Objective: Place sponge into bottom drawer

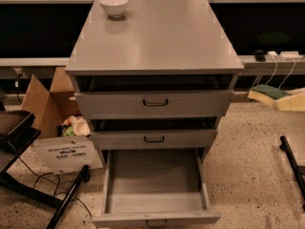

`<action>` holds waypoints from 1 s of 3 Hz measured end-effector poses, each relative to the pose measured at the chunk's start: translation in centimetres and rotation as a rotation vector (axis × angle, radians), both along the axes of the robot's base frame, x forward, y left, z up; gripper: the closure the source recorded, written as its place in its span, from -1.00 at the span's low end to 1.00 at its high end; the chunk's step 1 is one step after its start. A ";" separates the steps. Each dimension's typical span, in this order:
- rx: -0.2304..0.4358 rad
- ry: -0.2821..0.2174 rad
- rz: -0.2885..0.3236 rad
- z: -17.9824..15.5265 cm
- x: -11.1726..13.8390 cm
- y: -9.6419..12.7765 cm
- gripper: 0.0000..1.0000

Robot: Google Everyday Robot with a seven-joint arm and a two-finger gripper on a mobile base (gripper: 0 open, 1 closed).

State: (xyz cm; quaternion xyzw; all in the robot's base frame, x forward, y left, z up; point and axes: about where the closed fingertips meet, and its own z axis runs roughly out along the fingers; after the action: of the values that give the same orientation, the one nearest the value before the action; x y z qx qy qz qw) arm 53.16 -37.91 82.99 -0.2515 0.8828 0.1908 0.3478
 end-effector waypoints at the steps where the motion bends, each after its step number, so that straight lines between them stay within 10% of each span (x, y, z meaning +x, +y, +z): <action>1: -0.011 0.009 0.000 0.1 0.0 0.0 1.00; 3: -0.044 -0.067 -0.023 1.6 -0.5 1.0 1.00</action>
Offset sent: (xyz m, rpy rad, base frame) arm 0.0067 -0.0008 0.0054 0.0050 -0.0109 -0.0431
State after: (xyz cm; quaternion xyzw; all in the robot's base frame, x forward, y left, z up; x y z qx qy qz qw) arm 52.66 -36.89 84.54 -0.2550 0.8776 0.1590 0.3736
